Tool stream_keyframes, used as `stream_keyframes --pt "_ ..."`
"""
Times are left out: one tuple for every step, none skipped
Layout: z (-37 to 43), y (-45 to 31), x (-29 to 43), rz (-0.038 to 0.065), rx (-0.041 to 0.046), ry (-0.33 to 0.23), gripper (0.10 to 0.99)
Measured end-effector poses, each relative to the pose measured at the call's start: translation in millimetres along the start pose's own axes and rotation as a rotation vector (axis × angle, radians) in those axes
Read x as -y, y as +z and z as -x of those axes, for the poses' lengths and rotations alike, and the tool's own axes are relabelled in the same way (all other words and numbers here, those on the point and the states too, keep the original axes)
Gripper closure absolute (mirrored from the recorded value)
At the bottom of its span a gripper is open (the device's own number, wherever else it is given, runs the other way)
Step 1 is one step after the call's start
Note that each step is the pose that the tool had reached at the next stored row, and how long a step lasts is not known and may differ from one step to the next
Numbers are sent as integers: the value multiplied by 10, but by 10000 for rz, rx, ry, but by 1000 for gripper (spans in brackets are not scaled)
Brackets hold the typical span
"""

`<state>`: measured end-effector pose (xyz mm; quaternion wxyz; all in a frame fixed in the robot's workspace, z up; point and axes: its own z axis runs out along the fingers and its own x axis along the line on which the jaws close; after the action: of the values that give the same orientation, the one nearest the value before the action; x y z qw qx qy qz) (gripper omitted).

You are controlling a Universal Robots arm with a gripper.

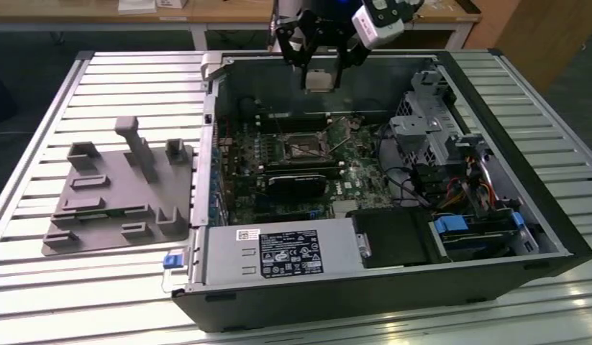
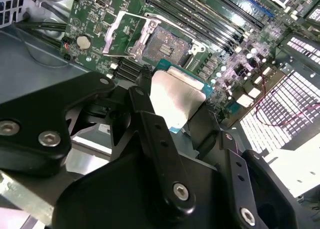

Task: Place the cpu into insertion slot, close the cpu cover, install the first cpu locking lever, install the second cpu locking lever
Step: 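Place the cpu into insertion slot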

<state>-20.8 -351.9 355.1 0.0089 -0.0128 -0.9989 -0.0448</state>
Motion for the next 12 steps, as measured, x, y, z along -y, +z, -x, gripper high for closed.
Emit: stream_keyframes --pt "-1 14 1 -1 0 0 545" --pt "-1 28 2 -1 4 0 545" --pt "-2 42 4 -1 12 0 545" --pt "-3 59 5 0 21 0 545" --pt "-4 77 7 -1 30 -2 545" --pt "-5 95 8 0 36 -3 545" --pt "-6 113 10 0 42 -3 545" --pt "-8 131 12 1 45 -4 545" --pt "-9 149 13 1 47 -4 545" --pt "-10 166 15 0 48 -4 545" --pt "-11 185 17 0 50 -4 545" --pt "-12 203 18 0 51 -5 545"
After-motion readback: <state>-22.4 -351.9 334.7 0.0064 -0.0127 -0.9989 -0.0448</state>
